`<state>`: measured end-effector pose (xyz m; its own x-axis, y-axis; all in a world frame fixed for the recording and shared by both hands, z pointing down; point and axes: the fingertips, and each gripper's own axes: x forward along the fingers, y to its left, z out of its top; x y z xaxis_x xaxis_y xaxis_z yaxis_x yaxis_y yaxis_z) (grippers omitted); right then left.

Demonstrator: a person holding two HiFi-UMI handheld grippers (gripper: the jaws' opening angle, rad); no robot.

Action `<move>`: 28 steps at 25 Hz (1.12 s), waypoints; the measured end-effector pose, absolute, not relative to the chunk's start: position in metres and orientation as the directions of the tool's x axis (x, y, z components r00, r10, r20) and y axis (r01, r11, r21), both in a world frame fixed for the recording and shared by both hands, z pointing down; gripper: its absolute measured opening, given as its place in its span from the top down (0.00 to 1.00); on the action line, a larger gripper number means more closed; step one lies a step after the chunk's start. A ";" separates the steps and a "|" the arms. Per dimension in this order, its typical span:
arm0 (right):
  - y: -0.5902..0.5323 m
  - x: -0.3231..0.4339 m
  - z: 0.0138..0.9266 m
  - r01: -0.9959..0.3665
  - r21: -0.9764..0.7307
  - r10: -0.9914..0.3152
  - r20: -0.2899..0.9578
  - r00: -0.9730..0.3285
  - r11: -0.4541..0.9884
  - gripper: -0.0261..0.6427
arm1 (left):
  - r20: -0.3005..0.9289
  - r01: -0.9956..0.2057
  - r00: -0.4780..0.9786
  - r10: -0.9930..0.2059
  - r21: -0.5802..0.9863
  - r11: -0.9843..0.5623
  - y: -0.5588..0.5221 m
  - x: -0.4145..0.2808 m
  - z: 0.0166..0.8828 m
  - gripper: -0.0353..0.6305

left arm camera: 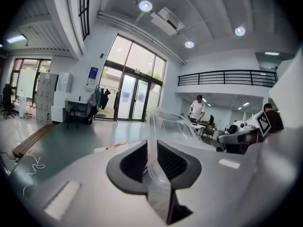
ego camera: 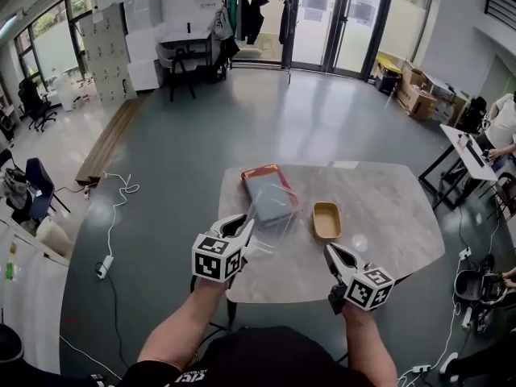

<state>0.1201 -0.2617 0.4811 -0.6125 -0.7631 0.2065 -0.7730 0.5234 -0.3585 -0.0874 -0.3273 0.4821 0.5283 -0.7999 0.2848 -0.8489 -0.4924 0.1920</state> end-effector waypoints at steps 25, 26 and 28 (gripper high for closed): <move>-0.265 0.191 0.408 -0.764 -0.231 -0.780 0.036 -0.625 0.602 0.94 | 0.116 -0.868 0.496 -0.860 0.088 -0.489 -0.316 -0.032 0.401 0.85; -0.264 0.191 0.408 -0.765 -0.225 -0.779 0.037 -0.626 0.604 0.94 | 0.114 -0.868 0.496 -0.861 0.087 -0.489 -0.316 -0.031 0.400 0.85; -0.262 0.191 0.408 -0.765 -0.215 -0.778 0.038 -0.627 0.607 0.94 | 0.109 -0.869 0.495 -0.862 0.084 -0.488 -0.315 -0.030 0.399 0.85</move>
<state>0.1909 -0.2619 0.4079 -0.6273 -0.7778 0.0381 -0.7653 0.6067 -0.2148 -0.0299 -0.3149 0.3993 0.4949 -0.8621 0.1086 -0.8687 -0.4881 0.0842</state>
